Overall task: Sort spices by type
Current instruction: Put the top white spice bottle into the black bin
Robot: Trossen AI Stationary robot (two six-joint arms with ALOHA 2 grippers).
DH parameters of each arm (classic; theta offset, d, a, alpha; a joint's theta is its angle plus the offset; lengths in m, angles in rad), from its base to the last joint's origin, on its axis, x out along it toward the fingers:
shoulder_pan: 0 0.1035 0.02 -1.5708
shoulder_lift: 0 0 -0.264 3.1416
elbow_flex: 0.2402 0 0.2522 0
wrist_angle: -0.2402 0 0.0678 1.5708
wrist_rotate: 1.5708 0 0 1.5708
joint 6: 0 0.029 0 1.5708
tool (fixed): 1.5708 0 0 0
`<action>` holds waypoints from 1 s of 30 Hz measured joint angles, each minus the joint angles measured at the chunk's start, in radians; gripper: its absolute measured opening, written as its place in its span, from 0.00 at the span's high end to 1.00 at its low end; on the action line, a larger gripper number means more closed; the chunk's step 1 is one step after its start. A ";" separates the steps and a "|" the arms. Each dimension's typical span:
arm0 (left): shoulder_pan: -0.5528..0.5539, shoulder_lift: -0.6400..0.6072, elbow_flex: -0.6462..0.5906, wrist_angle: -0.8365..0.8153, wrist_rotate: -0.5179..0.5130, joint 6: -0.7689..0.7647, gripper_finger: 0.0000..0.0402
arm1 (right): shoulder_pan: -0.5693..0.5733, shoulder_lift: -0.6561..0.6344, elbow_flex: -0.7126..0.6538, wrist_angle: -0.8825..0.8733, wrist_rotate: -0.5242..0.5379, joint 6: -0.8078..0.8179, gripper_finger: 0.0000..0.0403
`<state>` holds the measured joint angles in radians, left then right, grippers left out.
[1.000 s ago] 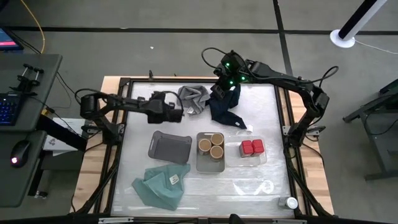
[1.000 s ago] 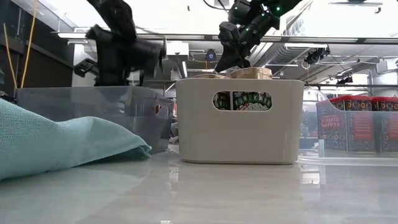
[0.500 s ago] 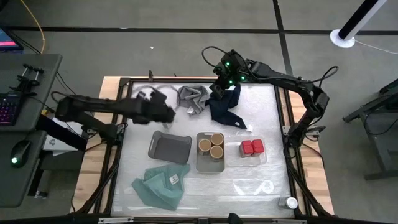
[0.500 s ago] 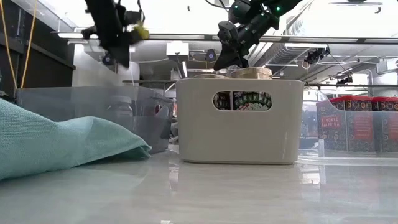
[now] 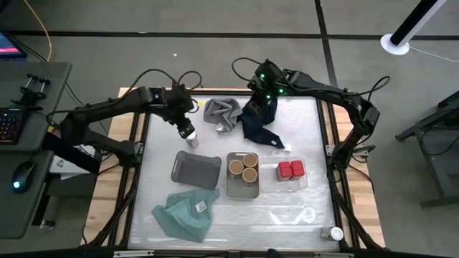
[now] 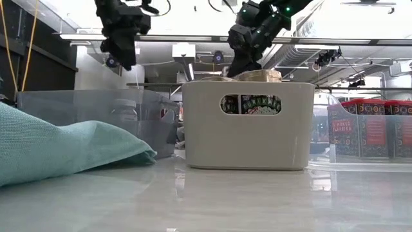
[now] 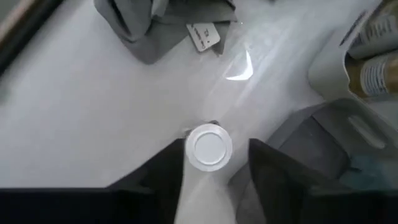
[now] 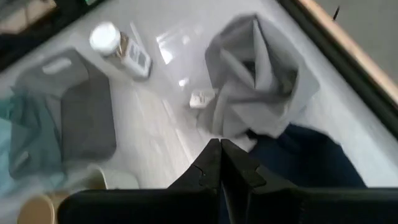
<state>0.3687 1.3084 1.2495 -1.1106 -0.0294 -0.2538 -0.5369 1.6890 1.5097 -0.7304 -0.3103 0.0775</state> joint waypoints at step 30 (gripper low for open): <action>-0.003 0.252 -0.127 0.034 0.043 -0.314 0.24 | 0.000 0.000 0.000 -0.167 -0.007 -0.078 1.00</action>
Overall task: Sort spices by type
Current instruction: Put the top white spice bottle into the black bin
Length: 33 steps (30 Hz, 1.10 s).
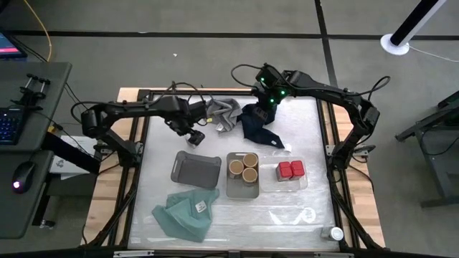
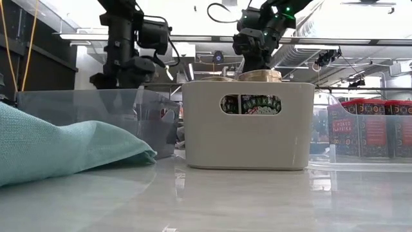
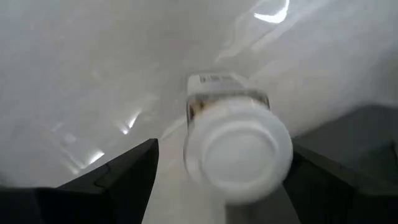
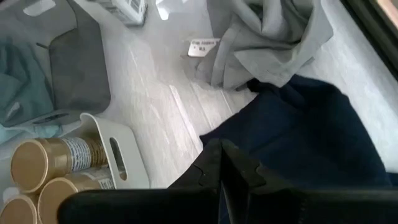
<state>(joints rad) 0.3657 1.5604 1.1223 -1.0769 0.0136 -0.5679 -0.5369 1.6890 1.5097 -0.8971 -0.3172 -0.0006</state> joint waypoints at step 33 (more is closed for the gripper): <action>-0.059 -0.249 0.224 0.026 -0.033 0.697 0.58 | -0.085 -0.131 0.000 0.001 -0.004 0.078 1.00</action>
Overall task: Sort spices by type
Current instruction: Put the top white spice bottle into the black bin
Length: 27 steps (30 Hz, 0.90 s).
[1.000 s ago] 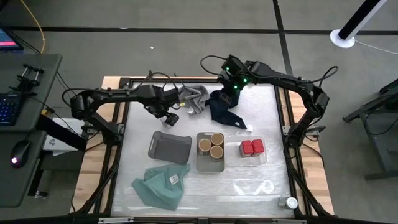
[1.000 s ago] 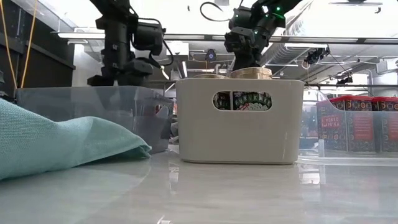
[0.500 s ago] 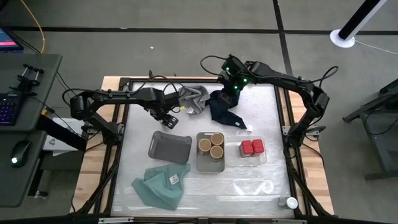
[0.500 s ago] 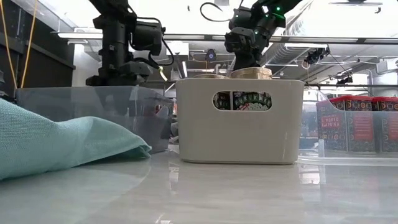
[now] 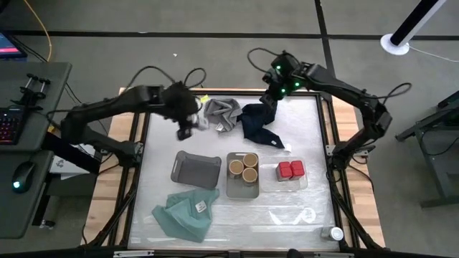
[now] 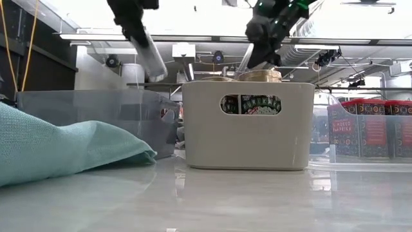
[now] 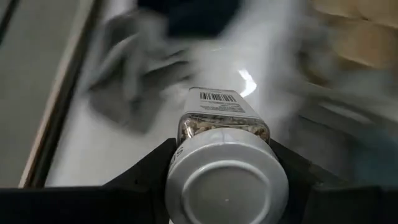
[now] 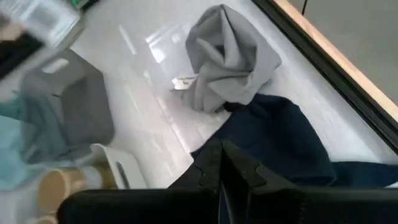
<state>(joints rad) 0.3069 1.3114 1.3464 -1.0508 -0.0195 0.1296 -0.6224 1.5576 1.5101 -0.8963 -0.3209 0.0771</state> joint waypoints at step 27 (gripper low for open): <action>-0.426 0.133 -0.289 -0.034 -0.065 -0.125 0.58 | 0.329 -0.067 0.000 -0.058 0.096 0.080 1.00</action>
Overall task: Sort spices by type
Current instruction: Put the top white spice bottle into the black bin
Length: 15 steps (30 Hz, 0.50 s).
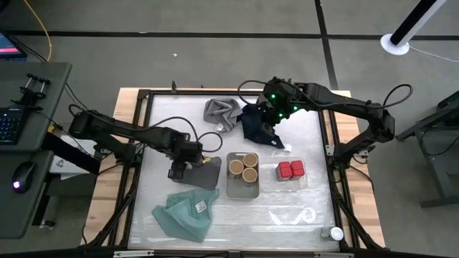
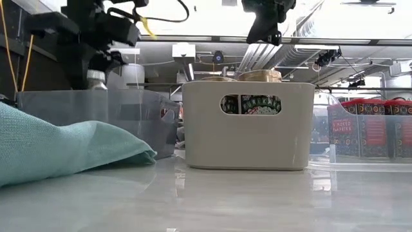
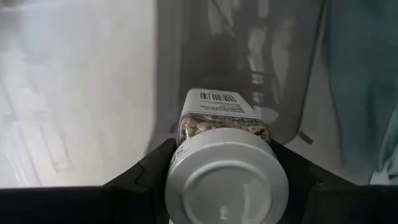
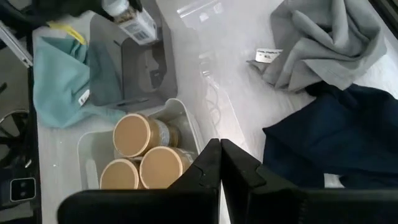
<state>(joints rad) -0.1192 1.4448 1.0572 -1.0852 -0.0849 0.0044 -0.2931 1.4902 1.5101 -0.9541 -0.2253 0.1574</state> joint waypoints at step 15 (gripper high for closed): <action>0.021 0.105 0.005 0.007 0.004 0.131 0.58 | 0.034 0.000 0.000 0.002 0.038 0.088 1.00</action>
<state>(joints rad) -0.0982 1.5500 1.0618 -1.0778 -0.0808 0.1352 -0.2588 1.4902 1.5101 -0.9522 -0.1868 0.2457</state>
